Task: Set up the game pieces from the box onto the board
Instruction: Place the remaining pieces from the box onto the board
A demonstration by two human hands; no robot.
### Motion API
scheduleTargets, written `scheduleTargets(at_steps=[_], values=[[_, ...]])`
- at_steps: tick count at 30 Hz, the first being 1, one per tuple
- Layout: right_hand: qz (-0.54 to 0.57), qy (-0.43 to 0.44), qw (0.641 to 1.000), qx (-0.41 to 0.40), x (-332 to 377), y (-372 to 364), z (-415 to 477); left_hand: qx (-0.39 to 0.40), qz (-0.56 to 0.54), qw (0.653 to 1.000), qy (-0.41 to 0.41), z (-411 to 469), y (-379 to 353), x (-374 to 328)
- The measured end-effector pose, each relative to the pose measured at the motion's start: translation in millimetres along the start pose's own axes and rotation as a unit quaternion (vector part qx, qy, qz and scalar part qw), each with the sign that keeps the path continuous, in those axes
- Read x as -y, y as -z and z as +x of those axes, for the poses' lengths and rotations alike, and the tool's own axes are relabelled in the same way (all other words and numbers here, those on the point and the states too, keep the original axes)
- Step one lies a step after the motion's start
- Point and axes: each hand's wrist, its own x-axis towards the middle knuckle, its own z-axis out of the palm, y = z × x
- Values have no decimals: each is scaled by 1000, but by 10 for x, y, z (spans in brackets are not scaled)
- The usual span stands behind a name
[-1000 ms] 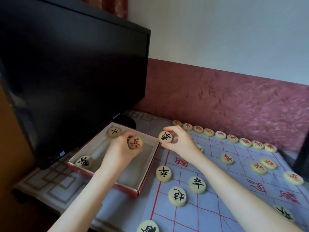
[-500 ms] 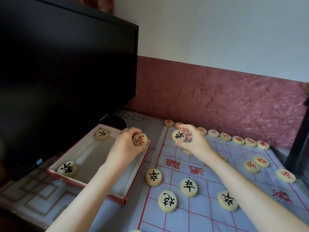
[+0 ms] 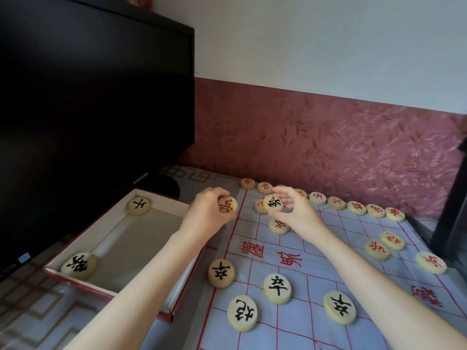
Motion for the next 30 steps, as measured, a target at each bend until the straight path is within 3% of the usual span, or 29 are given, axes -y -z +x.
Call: scheduleTargets(at_steps=[8,14,26,30], values=[[-9,-9,1000,-9,-123,207,-67,57,184,981,-19,275,-388,-31],[-13,-18,1000,-15,-208,267,-154,104,210,972,-25,282,-472,21],[-34,-22,999,24,-18,332,-477,73,76,994,-24,145,-218,-113],[-50,-4,996,75,229,324,-829,58,38,997,-42,-47,-88,-191]])
